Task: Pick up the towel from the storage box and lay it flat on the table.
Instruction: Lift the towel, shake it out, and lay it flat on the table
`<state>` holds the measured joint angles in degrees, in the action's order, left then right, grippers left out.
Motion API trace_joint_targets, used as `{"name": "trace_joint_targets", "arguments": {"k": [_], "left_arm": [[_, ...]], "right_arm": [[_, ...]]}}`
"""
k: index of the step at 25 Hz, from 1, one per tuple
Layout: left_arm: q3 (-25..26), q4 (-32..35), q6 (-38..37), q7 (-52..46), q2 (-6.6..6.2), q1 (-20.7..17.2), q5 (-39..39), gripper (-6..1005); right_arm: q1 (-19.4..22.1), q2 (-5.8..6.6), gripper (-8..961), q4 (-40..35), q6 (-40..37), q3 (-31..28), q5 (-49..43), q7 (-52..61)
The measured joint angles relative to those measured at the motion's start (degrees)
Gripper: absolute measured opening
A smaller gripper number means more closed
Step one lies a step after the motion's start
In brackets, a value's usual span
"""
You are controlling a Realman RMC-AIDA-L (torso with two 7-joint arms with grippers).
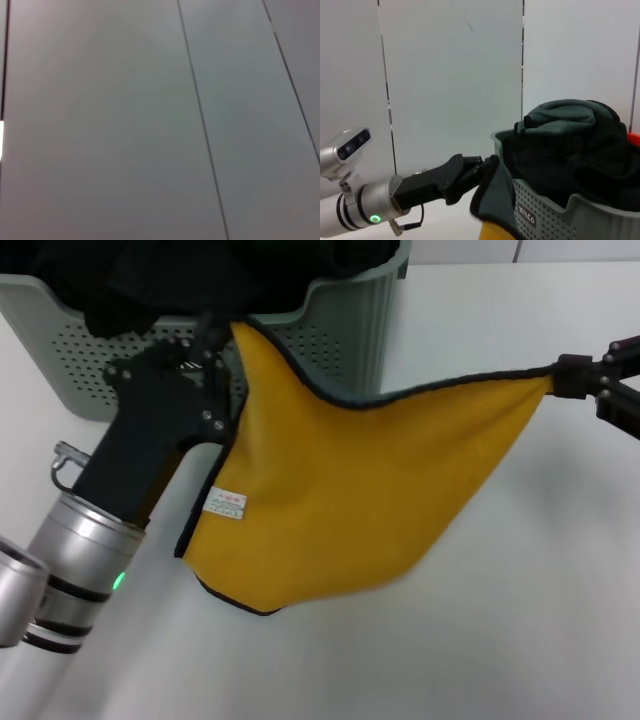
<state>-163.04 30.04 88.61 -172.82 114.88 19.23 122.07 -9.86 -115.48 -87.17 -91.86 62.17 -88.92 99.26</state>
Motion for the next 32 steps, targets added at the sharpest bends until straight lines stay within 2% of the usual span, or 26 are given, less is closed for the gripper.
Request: {"name": "trace_joint_targets", "arguments": {"k": [5,11,19,27,32], "left_arm": [[0.0,4.7,-2.5,0.0,-2.47,-0.4,-1.2,14],[0.0,8.1,-5.6,-0.1,-4.24,0.4,-0.2,14],[0.0,18.1,-4.7,-0.1,-8.83,1.6,1.9,15],[0.0,21.7,-5.8,-0.1,-10.95,5.8,4.1,15],[0.0,21.8,-6.0,0.0,-11.15,6.0,4.1,16]], "right_arm": [[-0.6,0.0,16,1.0,0.0,-0.3,0.0,0.0],[-0.9,0.12,16,1.6,0.3,-0.5,-0.7,-0.1],[-1.2,0.08,16,3.0,0.4,-1.1,-1.4,-0.1],[-3.0,0.08,16,5.1,0.4,-0.8,-1.4,-0.2],[-3.4,0.08,15,5.3,0.2,-0.7,-1.4,-0.3]]}}
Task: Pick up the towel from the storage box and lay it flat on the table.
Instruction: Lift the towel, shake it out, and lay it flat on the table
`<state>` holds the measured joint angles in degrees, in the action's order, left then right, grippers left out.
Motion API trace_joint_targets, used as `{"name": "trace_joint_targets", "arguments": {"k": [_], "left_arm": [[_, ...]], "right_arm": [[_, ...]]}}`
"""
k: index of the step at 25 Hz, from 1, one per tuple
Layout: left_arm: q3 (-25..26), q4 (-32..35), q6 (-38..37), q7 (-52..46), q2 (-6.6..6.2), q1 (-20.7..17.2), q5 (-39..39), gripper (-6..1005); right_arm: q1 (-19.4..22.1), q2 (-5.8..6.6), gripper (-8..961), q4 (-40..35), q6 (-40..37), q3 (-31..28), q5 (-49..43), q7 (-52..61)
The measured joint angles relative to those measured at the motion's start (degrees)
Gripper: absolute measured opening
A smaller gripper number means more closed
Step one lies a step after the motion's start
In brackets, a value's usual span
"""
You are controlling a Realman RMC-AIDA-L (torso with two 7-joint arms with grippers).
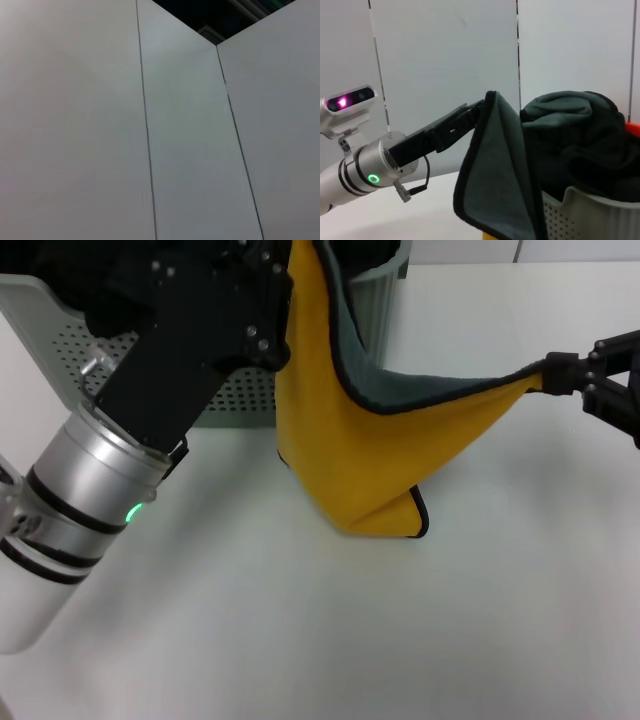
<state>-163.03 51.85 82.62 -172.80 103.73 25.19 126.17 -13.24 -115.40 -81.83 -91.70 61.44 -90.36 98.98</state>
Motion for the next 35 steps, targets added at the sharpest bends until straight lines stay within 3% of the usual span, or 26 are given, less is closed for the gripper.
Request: {"name": "trace_joint_targets", "arguments": {"k": [10,19,26,35], "left_arm": [[-0.1,0.3,-2.7,0.0,1.05,-7.2,-1.2,16],[-0.1,0.3,-6.3,0.0,0.96,-9.0,-2.4,17],[0.0,-1.4,2.1,0.1,1.64,-12.1,-8.8,18],[-0.1,-3.4,6.8,0.2,2.49,-17.5,2.6,18]], "right_arm": [[-1.0,0.04,15,2.6,-0.1,-0.2,-0.1,-1.8],[-1.3,0.07,16,3.8,-0.1,-0.4,-0.1,-1.9],[-1.3,0.02,17,4.2,-0.1,-0.4,-0.1,-1.8],[0.6,-0.02,18,-0.4,-6.1,-1.7,0.4,4.4]]}}
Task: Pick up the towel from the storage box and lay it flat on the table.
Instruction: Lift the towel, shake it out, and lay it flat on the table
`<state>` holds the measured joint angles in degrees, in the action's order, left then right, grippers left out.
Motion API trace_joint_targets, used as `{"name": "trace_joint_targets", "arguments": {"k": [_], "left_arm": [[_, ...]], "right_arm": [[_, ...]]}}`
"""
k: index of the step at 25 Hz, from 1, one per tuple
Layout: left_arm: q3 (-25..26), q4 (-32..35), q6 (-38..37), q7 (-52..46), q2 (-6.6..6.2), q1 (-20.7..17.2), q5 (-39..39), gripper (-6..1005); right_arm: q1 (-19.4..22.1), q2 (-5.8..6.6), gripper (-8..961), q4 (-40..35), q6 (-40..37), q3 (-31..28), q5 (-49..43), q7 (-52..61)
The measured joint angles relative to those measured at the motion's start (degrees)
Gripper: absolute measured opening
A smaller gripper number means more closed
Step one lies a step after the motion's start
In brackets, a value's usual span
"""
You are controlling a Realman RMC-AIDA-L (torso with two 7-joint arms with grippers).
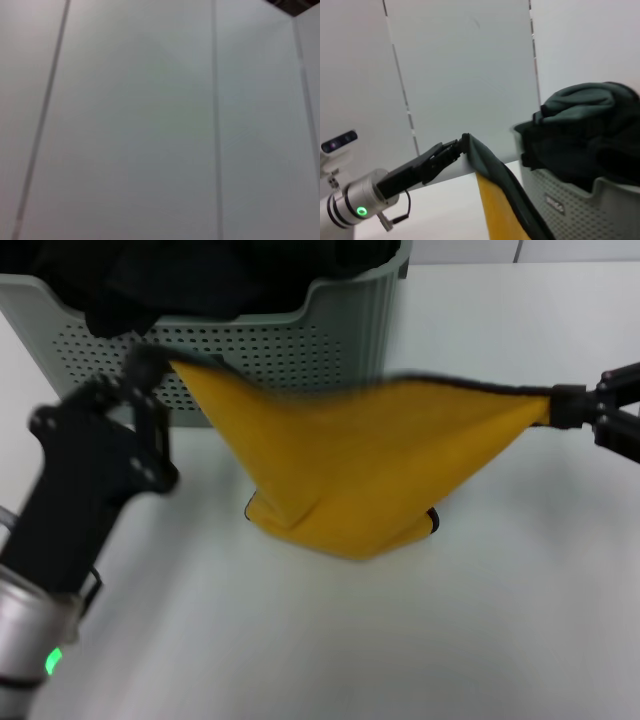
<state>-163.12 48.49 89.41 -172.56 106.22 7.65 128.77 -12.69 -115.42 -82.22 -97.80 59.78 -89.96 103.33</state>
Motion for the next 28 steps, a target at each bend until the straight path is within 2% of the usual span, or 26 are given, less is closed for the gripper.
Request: {"name": "trace_joint_targets", "arguments": {"k": [5,11,15,18,21,24,28], "left_arm": [[-0.1,-0.7,0.6,0.0,0.28,-1.6,7.0,19],[-0.1,-1.1,0.6,0.0,-0.49,-1.3,18.5,19],[-0.2,-1.2,0.9,-0.1,-1.26,1.2,27.9,19],[-0.4,-1.2,-0.6,-0.2,-1.8,4.5,32.9,20],[-0.5,-1.2,-1.3,-0.2,-2.06,5.5,33.4,20],[-0.4,-1.3,-5.1,-0.2,-1.92,6.2,33.2,20],[-0.1,-1.3,-8.7,-0.2,-1.54,7.0,26.8,20]], "right_arm": [[-0.7,-0.07,18,-0.6,-3.8,-0.1,1.7,2.3],[-0.8,0.16,19,-2.5,-7.6,-0.5,5.6,3.5],[-1.3,0.11,20,-3.2,-8.0,-0.8,4.9,4.4],[-2.4,0.08,20,-2.5,-7.8,-0.6,4.6,4.3],[-5.7,-0.1,20,-0.3,-7.6,-0.3,3.5,3.7],[-7.0,-0.15,21,0.6,-7.6,-0.2,3.3,3.3],[-7.3,-0.02,21,1.3,-7.6,-0.5,3.2,3.2]]}}
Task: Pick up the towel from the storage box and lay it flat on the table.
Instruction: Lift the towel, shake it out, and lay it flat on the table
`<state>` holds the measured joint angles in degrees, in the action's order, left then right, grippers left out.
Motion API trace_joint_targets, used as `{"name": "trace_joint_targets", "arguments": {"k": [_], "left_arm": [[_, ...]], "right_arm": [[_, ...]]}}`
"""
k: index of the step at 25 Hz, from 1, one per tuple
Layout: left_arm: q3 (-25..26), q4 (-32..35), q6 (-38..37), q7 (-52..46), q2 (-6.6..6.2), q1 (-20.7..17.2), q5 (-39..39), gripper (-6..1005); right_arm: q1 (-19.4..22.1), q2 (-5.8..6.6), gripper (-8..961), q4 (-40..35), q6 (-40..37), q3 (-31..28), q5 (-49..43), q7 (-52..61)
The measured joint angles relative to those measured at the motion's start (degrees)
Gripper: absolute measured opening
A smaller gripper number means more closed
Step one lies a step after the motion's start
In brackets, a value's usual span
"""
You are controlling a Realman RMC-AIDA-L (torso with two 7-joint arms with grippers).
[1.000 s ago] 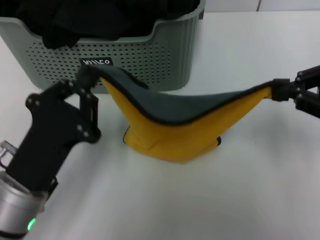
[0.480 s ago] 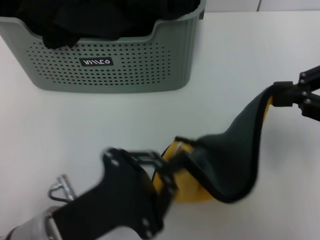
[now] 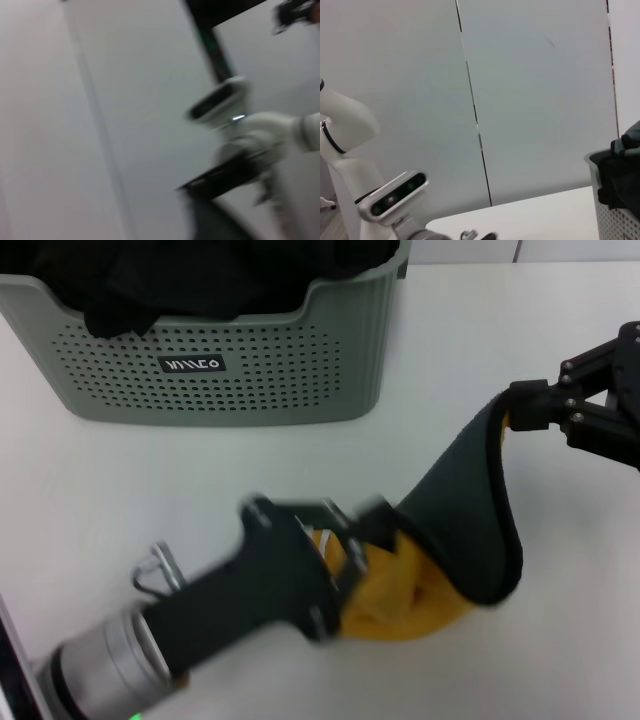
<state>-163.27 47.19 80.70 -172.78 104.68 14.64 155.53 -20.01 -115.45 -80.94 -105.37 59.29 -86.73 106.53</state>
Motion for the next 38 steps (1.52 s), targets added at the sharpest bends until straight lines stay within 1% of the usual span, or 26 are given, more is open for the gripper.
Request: {"name": "trace_joint_targets", "arguments": {"k": [4,7,9,13,16,19,21,23,31,36,38], "left_arm": [[0.0,-1.1,-0.8,0.0,-0.04,-0.4,-8.6,21],[0.1,-1.0,-0.7,0.0,-0.07,-0.9,-12.5,21],[0.1,-0.7,0.4,0.0,-0.3,-1.1,-13.2,21],[0.1,-0.6,3.8,0.0,-0.29,-1.8,-13.3,21],[0.1,-0.8,8.4,0.0,0.05,-3.3,-14.7,22],[0.1,-1.3,13.6,0.0,0.58,-5.0,-14.1,22],[0.1,-1.6,16.2,0.0,1.1,-6.0,-14.2,22],[0.2,-1.9,17.3,0.0,1.42,-6.4,-14.4,22],[0.1,-2.0,17.2,0.0,1.35,-6.2,-14.3,23],[0.0,-1.5,13.2,0.0,0.91,-5.0,-13.0,23],[-0.1,-1.1,10.4,-0.1,0.4,-3.6,-11.9,23]], "right_arm": [[0.0,0.09,22,0.4,0.1,-0.3,-0.4,-0.1],[0.0,0.03,22,0.4,0.3,-0.4,-0.7,-0.1],[0.1,-0.02,22,0.5,0.3,-0.4,-0.7,-0.1],[0.2,-0.05,23,0.5,0.4,-0.4,-0.9,-0.1],[0.1,-0.04,23,0.6,0.6,-0.3,-0.9,-0.1],[0.0,-0.07,23,0.7,0.8,-0.1,-0.9,-0.1],[0.0,-0.09,24,0.8,0.8,-0.1,-0.9,-0.1],[-0.1,-0.1,24,1.1,0.8,-0.1,-0.9,-0.3],[-0.3,-0.21,25,2.1,0.9,-0.1,-0.8,-1.4],[-0.9,-0.19,25,3.1,0.9,-0.1,-0.8,-1.4],[-1.0,-0.15,26,3.4,1.0,-0.2,-0.8,-1.4]]}}
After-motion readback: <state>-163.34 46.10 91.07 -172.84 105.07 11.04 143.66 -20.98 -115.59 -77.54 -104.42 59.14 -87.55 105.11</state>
